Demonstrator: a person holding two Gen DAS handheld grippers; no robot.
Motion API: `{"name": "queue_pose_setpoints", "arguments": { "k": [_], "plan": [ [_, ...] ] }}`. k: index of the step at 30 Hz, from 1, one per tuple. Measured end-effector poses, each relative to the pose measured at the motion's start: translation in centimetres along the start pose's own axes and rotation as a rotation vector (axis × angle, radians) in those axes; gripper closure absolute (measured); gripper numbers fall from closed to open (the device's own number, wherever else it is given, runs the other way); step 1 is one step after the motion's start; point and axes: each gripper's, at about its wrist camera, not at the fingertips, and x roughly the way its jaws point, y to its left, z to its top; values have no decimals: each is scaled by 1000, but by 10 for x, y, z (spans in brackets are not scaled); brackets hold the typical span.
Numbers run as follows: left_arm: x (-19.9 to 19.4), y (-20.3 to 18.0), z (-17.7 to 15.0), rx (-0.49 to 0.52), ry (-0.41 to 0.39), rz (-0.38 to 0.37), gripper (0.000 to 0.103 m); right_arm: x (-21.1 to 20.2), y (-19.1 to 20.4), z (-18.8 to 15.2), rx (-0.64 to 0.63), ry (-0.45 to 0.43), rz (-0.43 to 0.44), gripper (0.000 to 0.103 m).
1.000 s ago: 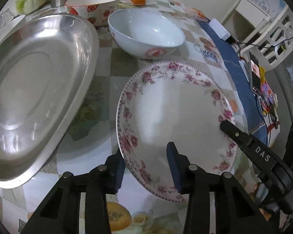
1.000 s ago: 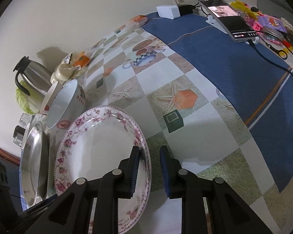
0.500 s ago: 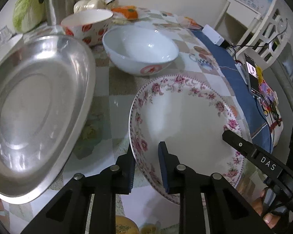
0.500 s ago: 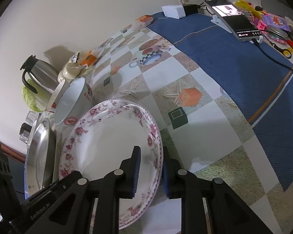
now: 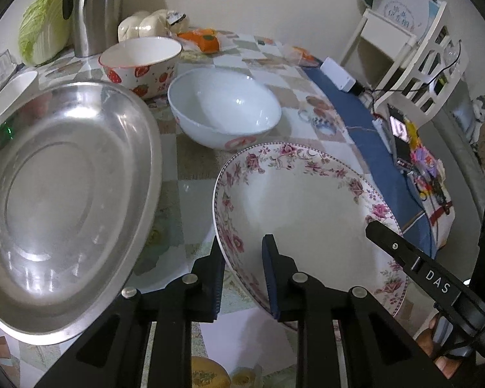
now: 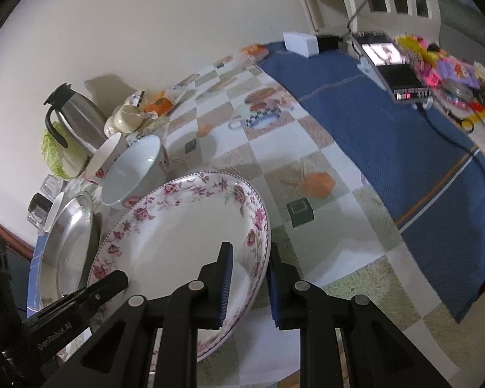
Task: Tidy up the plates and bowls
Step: 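Carry the floral plate with both grippers over the steel basin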
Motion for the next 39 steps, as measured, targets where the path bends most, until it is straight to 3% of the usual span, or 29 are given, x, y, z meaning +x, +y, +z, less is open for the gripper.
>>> {"name": "queue_pose_setpoints", "arguments": {
  "k": [15, 26, 39],
  "plan": [
    [-59, 25, 19, -40, -154, -94, 79, -56, 61, 24, -109, -130, 0, 81],
    [-99, 82, 32, -116, -254, -78, 79, -63, 134, 33, -208, -155, 56, 81],
    [-125, 165, 25, -238, -316, -24, 79, -38, 230, 27, -302, -121, 136, 81]
  ]
}}
